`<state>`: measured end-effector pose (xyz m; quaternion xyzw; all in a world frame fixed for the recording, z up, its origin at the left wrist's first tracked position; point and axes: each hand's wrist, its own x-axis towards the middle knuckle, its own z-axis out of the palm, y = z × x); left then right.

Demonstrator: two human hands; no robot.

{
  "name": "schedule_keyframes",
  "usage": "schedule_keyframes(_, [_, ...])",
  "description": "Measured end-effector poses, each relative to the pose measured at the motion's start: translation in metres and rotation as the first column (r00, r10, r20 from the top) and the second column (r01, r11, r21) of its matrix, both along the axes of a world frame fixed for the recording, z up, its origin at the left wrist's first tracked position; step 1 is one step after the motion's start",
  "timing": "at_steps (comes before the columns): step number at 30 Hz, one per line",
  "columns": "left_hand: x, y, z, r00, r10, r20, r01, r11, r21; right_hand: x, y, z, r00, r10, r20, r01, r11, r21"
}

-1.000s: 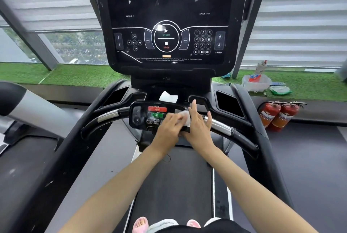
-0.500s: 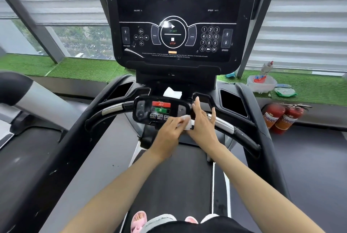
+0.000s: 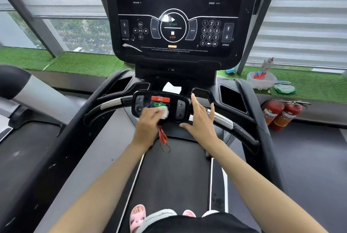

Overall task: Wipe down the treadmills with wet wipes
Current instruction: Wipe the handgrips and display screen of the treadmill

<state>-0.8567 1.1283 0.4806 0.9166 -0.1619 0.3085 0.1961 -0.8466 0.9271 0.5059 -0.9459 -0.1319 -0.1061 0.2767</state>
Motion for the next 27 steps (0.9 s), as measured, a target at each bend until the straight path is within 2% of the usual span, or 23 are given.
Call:
schedule_keyframes(1, [0.004,0.011,0.001,0.987,0.151,-0.053,-0.158,0.976,-0.148,0.000,0.000,0.000,1.000,0.004,0.008,-0.003,1.000,-0.006])
schedule_keyframes(2, [0.006,0.014,0.004,0.946,0.293,-0.138,-0.321,0.902,-0.289,0.000,0.000,-0.001,1.000,0.003,0.014,-0.003,1.000,-0.011])
schedule_keyframes(3, [0.008,0.009,0.006,0.906,0.366,-0.213,-0.421,0.830,-0.365,0.001,0.000,-0.002,1.000,0.000,0.011,0.001,1.000,-0.017])
schedule_keyframes(4, [0.008,-0.002,0.008,0.896,0.387,-0.216,-0.441,0.829,-0.345,0.001,0.000,-0.003,1.000,-0.005,0.004,0.005,1.000,-0.019])
schedule_keyframes(5, [0.006,-0.016,0.008,0.917,0.361,-0.169,-0.395,0.879,-0.266,0.000,0.000,-0.003,1.000,-0.008,0.001,0.008,1.000,-0.021])
schedule_keyframes(7, [-0.001,-0.034,0.000,0.989,0.131,-0.072,-0.136,0.988,-0.076,0.000,-0.001,-0.002,1.000,-0.007,0.002,0.007,1.000,-0.028])
schedule_keyframes(9, [-0.002,-0.027,-0.003,0.998,-0.052,-0.024,0.054,0.995,0.090,0.000,-0.002,0.000,1.000,0.001,0.004,-0.001,0.999,-0.033])
schedule_keyframes(10, [0.000,-0.016,-0.003,0.998,-0.057,-0.015,0.058,0.993,0.099,0.001,-0.002,0.000,1.000,0.007,0.005,-0.007,0.999,-0.034])
schedule_keyframes(12, [0.004,0.008,0.001,0.994,0.099,-0.056,-0.101,0.994,-0.043,0.001,-0.002,0.001,1.000,0.011,0.012,-0.011,0.999,-0.035])
schedule_keyframes(14, [0.013,0.022,0.008,0.937,0.309,-0.166,-0.342,0.908,-0.241,0.001,-0.002,0.000,1.000,0.003,0.018,-0.003,0.999,-0.036])
schedule_keyframes(16, [0.023,0.014,0.016,0.895,0.392,-0.211,-0.442,0.843,-0.308,0.001,-0.001,-0.001,1.000,-0.004,0.017,0.005,0.999,-0.032])
schedule_keyframes(17, [0.026,0.003,0.020,0.898,0.391,-0.204,-0.437,0.846,-0.304,0.001,0.000,-0.001,1.000,-0.007,0.016,0.008,1.000,-0.026])
schedule_keyframes(19, [0.026,-0.025,0.025,0.942,0.298,-0.157,-0.330,0.909,-0.256,0.002,0.000,-0.001,1.000,-0.014,0.005,0.014,1.000,-0.007])
schedule_keyframes(21, [0.017,-0.041,0.019,0.994,0.042,-0.102,-0.050,0.996,-0.080,0.002,-0.001,0.000,1.000,-0.014,-0.005,0.014,1.000,0.014])
schedule_keyframes(23, [0.015,-0.030,0.011,0.991,-0.112,-0.071,0.117,0.990,0.072,0.002,-0.003,0.002,1.000,0.006,-0.014,-0.006,1.000,0.022])
schedule_keyframes(24, [0.018,-0.018,0.010,0.995,-0.082,-0.060,0.085,0.995,0.048,0.002,-0.004,0.003,1.000,0.018,-0.014,-0.018,0.999,0.034])
schedule_keyframes(25, [0.020,-0.008,0.010,0.998,0.029,-0.063,-0.032,0.999,-0.036,0.002,-0.005,0.003,1.000,0.028,-0.011,-0.028,0.998,0.048])
schedule_keyframes(26, [0.023,0.000,0.011,0.980,0.174,-0.097,-0.188,0.970,-0.155,0.003,-0.005,0.003,0.999,0.038,-0.013,-0.037,0.997,0.062])
schedule_keyframes(27, [0.025,0.003,0.015,0.940,0.302,-0.161,-0.337,0.898,-0.283,0.003,-0.005,0.003,0.999,0.046,-0.019,-0.044,0.996,0.075])
